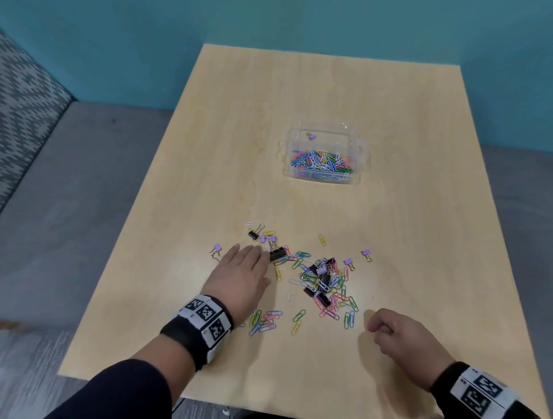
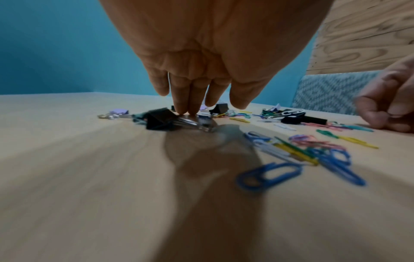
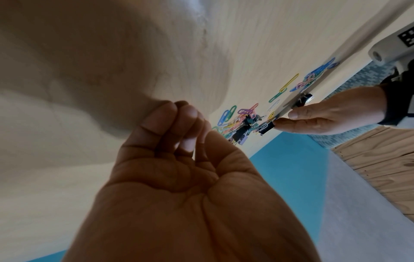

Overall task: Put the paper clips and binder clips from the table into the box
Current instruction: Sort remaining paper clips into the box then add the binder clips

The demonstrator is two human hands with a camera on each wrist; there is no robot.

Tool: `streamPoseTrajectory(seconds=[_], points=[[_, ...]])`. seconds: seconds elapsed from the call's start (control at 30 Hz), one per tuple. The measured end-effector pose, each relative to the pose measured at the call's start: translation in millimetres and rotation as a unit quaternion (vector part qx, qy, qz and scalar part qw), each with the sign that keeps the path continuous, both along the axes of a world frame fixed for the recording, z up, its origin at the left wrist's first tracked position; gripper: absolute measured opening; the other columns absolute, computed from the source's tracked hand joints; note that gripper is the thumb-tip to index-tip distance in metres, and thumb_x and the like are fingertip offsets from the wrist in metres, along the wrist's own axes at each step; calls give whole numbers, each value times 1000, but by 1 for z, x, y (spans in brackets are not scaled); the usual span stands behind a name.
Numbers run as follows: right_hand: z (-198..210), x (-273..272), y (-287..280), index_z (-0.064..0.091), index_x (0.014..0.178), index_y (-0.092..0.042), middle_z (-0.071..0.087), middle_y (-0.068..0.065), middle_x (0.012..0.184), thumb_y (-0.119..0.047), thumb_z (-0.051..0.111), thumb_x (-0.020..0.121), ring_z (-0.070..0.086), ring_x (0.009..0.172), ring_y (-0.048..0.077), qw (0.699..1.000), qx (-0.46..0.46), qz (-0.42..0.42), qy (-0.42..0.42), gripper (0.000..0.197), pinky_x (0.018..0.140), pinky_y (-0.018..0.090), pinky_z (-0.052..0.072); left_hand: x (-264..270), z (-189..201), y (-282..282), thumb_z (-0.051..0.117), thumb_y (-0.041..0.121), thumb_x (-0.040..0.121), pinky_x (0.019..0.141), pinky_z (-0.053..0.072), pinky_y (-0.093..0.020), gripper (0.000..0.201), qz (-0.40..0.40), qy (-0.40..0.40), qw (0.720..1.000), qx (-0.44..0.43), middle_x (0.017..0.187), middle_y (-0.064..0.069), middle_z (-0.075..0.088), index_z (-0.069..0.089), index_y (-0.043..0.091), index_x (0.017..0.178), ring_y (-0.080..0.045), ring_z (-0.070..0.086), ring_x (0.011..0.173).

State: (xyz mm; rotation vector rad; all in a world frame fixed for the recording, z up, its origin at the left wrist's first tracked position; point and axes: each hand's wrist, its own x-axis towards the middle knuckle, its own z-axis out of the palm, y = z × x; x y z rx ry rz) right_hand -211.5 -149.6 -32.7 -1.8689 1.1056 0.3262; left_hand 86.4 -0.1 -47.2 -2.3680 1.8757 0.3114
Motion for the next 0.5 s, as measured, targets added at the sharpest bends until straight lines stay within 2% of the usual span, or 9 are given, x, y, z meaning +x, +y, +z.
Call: streamPoseTrajectory(seconds=[0.2,0.37,0.5], points=[[-1,0,1,61,75,-24,54,-8,57,-5,56,79,58,66,19,1000,-7,-2,1,20,68,35,49,-25,-4,-3,30,40,87,101,42,-44,56,-11,8,1000,-14,127,-11,59,60,8,122,-28,56,117],[2,0,4,61,77,-26,57,-2,61,-7,55,80,60,67,18,1000,-18,-3,5,21,67,33,48,-41,-7,10,31,40,88,99,45,-46,58,-5,33,999,15,135,-15,53,55,3,126,-33,51,122],[5,1,6,60,78,-28,56,-5,61,-7,54,81,54,60,14,999,-33,16,5,22,63,33,47,-48,-9,19,32,36,93,98,44,-45,51,-6,70,997,10,134,-19,52,54,1,124,-34,49,123]])
